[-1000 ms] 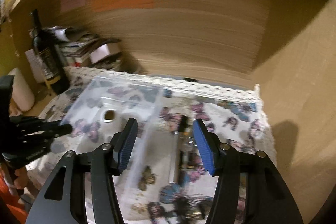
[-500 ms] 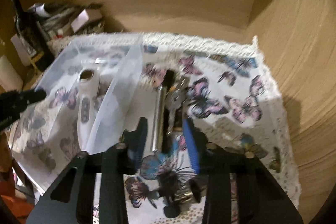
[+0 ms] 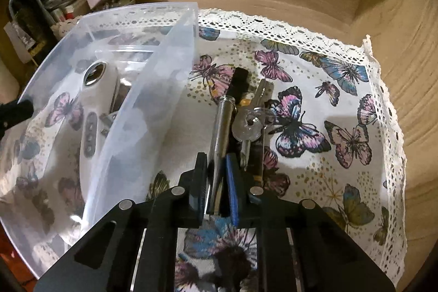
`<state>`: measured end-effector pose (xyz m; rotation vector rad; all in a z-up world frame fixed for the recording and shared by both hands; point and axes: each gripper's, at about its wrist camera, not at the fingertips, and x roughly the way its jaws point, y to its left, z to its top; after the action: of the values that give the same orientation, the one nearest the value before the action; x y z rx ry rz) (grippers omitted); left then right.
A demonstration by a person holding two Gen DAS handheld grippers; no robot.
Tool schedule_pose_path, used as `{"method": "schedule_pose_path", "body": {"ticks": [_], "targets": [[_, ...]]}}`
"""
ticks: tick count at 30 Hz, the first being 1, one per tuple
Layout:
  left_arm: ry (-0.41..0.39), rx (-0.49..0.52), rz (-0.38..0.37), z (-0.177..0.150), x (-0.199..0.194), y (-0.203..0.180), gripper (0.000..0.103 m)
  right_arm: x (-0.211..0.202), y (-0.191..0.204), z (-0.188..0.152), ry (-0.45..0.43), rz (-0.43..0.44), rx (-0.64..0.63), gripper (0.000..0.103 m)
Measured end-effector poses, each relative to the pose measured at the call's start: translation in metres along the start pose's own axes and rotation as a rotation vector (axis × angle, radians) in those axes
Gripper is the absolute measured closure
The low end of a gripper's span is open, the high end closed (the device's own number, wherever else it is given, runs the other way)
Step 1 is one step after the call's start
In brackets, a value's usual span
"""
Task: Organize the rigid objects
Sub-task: 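Grasp the silver metal tube with the right tool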
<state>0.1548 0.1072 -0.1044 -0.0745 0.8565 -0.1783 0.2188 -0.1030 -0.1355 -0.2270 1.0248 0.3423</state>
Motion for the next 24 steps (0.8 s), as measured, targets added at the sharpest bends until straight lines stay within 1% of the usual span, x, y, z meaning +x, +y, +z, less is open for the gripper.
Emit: {"method": "schedule_pose_path", "body": {"ticks": [2,4,7,11,12,18,20,24], "targets": [[0.000,0.000,0.000,0.000,0.000,0.000,0.090,0.001,-0.001,0.003,0.006,0.004,0.000,0.090],[0.000,-0.001,0.001,0.000,0.000,0.000,0.090,0.004,0.000,0.004,0.014,0.000,-0.008,0.087],[-0.001,-0.002,-0.002,0.000,0.000,0.001,0.090,0.015,-0.001,0.007,0.046,0.002,-0.006,0.085],[-0.001,0.002,0.003,0.000,0.001,0.001,0.090,0.019,0.001,0.011,0.038,-0.004,-0.011,0.085],[-0.002,0.001,0.003,0.000,0.001,0.002,0.090,0.019,0.000,0.011,0.033,-0.009,-0.008,0.088],[-0.001,0.001,0.003,0.000,0.002,0.002,0.090,0.011,-0.001,0.007,-0.020,0.003,0.021,0.089],[-0.001,0.003,0.005,0.000,0.002,0.002,0.091,0.000,-0.004,0.002,-0.045,0.017,0.040,0.089],[-0.002,0.004,0.007,0.000,0.003,0.003,0.090,-0.021,-0.005,-0.001,-0.103,0.017,0.056,0.089]]}}
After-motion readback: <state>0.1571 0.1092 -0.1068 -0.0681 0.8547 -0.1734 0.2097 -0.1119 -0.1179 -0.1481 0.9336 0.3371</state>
